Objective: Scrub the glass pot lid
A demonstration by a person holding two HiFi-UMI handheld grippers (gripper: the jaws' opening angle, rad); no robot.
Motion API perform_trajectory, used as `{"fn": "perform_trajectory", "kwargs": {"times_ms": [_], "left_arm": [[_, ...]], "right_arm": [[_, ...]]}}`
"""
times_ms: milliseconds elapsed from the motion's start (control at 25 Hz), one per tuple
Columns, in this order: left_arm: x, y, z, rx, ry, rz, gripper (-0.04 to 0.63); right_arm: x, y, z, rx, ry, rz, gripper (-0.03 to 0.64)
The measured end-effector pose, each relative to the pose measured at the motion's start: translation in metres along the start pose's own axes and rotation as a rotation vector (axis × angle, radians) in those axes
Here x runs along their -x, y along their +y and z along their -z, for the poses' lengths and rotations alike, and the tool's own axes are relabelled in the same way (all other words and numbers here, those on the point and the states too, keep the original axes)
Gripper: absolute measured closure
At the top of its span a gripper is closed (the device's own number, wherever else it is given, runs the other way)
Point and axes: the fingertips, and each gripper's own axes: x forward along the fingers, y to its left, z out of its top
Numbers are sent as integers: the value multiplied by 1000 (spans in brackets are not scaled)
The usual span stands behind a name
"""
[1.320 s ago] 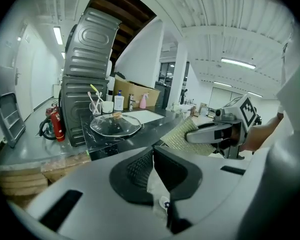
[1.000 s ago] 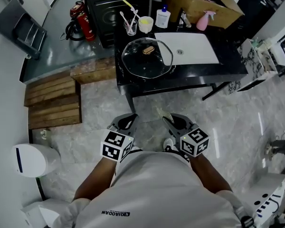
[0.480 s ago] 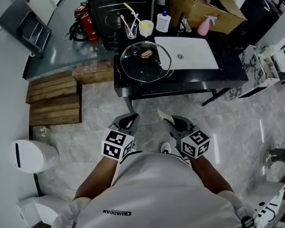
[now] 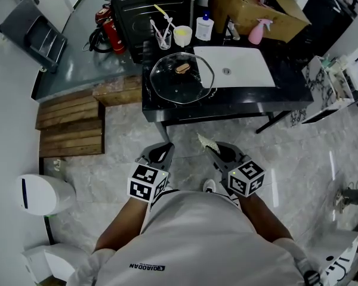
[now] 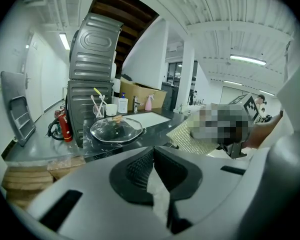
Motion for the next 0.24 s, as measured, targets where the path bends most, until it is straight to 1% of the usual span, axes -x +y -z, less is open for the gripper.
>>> {"fn": "perform_trajectory", "kwargs": {"times_ms": [240], "left_arm": [[0, -4, -1, -1, -2, -7, 577]], "right_arm": [[3, -6, -4, -1, -14, 3, 532]]}}
